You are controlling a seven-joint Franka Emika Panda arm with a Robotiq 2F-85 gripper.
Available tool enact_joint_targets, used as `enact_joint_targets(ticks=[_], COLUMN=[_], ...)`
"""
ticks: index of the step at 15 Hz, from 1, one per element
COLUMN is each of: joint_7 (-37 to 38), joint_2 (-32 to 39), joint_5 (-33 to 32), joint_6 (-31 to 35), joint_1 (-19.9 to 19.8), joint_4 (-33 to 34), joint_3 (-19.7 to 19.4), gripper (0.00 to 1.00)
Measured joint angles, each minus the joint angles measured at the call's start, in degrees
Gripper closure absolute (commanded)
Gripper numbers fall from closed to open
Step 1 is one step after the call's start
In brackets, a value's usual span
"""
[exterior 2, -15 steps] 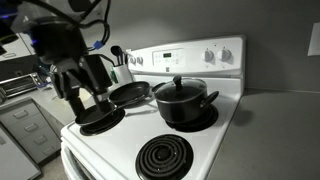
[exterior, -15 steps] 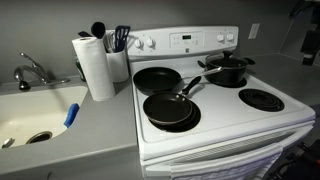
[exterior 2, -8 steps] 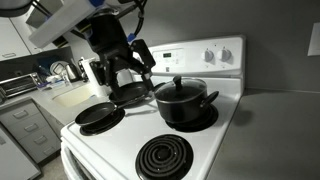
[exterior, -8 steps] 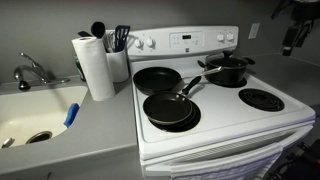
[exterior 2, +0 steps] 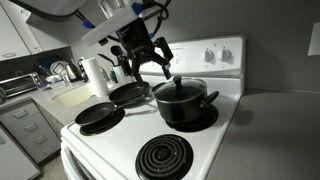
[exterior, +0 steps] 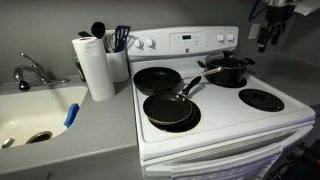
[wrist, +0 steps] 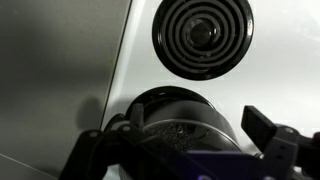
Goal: Take the lid from the black pot and put it on the stove
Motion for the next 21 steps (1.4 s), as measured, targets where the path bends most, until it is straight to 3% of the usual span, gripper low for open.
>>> enact_joint_targets(ticks=[10,16,21], joint_7=[1.0,-1.3,-6.7], joint_2=[4.2,11.7,19.5], joint_5=[1.1,1.5,11.2], joint_6=[0.9,9.5,11.9], joint_1=[-0.7,-1.5,-2.8], joint_4=[3.4,7.4,14.4], joint_3=[0.0,-0.9,-1.2], gripper=[0.0,0.0,0.0])
